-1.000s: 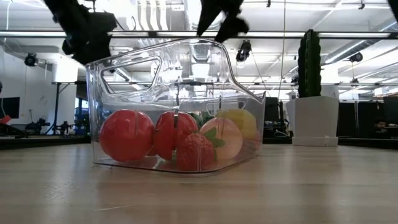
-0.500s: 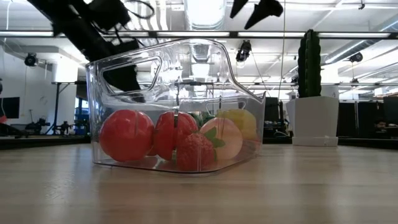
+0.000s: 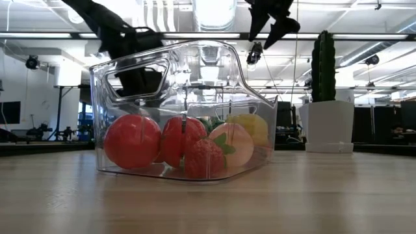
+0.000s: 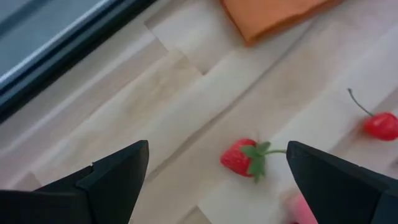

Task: Pick and placing Produce into tupperware
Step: Put the top strawberry into the transparent bin

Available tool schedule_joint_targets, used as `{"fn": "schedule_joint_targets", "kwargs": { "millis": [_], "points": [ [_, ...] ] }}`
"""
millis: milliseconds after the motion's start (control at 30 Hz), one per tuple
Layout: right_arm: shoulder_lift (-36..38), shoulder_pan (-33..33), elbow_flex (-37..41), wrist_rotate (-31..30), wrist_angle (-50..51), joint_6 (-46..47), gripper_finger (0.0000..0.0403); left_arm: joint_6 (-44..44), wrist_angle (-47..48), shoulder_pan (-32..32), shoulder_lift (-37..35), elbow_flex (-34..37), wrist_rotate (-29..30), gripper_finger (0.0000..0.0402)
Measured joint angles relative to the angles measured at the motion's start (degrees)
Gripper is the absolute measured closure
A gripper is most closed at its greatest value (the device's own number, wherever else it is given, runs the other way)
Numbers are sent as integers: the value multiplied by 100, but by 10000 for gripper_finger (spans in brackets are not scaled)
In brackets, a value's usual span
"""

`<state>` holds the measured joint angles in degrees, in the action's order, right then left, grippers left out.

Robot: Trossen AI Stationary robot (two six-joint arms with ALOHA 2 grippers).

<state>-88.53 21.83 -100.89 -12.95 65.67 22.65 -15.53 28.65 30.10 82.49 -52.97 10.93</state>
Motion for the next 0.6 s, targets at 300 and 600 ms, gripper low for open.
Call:
{"fn": "schedule_joint_targets", "kwargs": {
  "millis": [300,600],
  "points": [
    [0,214,84,46,-2,-113,104,-531,330,-10,163,-332,-150,35],
    [-2,308,84,144,-48,-242,108,-1382,1289,-10,157,-485,-108,35]
  ]
}}
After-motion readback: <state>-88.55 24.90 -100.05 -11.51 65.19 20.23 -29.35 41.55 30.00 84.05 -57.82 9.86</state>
